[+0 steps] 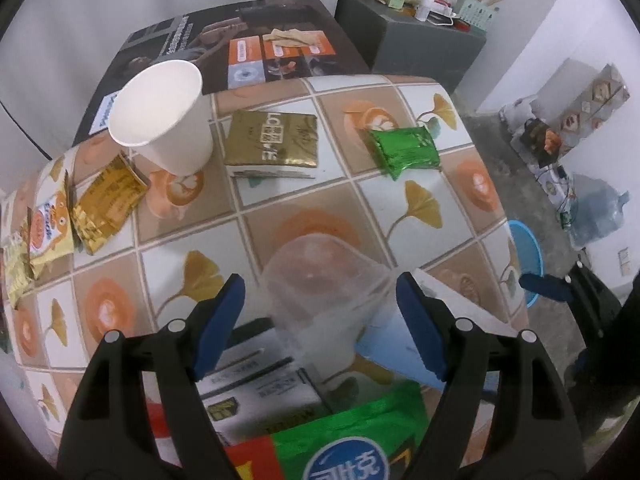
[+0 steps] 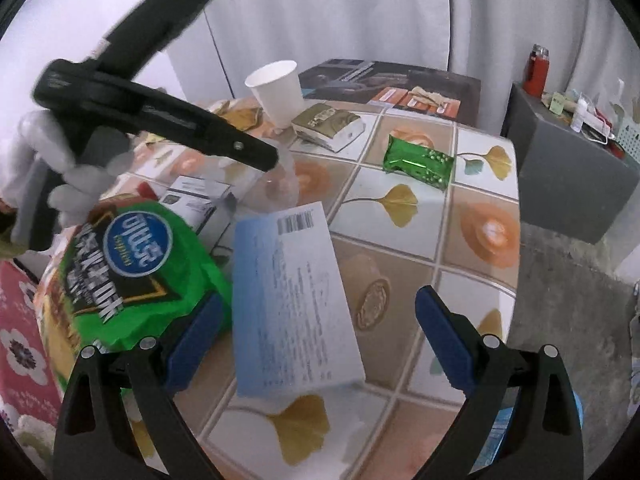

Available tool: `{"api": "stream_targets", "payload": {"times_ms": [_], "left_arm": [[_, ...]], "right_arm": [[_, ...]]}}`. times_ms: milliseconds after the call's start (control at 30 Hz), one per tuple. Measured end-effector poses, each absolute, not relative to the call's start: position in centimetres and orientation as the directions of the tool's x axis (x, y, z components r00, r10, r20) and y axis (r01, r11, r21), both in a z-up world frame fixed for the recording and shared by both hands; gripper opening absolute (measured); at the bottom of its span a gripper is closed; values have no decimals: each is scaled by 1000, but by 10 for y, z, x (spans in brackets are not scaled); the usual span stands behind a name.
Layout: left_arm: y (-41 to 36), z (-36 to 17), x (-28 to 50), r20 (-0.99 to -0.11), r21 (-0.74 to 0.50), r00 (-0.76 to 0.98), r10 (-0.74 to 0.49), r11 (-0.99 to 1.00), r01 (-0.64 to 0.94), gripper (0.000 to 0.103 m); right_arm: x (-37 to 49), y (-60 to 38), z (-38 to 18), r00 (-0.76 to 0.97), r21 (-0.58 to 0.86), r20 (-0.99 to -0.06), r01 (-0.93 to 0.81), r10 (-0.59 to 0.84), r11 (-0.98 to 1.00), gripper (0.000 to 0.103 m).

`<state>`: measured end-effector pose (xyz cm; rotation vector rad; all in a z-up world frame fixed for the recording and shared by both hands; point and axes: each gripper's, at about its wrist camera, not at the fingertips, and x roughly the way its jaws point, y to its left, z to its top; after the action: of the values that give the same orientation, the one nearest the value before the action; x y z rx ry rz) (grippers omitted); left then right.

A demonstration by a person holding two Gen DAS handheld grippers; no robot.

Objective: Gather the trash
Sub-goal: 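Grasp the clear plastic container with the left tool while the right tool grasps the blue box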

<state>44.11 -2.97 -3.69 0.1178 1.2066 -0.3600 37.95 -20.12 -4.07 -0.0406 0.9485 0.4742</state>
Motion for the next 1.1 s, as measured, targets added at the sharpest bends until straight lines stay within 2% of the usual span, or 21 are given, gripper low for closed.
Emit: {"api": "stream_targets", "payload": {"times_ms": [67,133,200,300,600,767,933,1100], "left_arm": [[-34,-38,439,-935,-31,317,-160,926,376,64],[-39,-41,437,-937,53,333,-100,906,421,54],[-42,-44,435,-938,105,340,-63,885,454,48],[-47,-50,435,-942,146,335,-28,863,483,33],[-53,-56,434,-930,211,367,9,831,515,6],[-55,-54,428,-917,243,399,15,815,526,4],[-56,-49,428,-908,250,418,11,816,522,4],[-57,-42,425,-901,248,433,2,822,513,4]], "right_arm": [[385,-197,-46,477,172,-797,-407,369,897,94],[391,-193,-50,462,170,-808,-412,366,895,92],[395,-188,-54,453,159,-817,-418,357,894,91],[401,-179,-57,437,150,-827,-435,354,888,91],[410,-163,-66,392,138,-853,-465,344,874,91],[414,-163,-70,374,154,-861,-456,346,877,91],[414,-167,-66,367,183,-856,-443,364,878,72],[413,-174,-60,382,196,-848,-419,368,886,72]]}}
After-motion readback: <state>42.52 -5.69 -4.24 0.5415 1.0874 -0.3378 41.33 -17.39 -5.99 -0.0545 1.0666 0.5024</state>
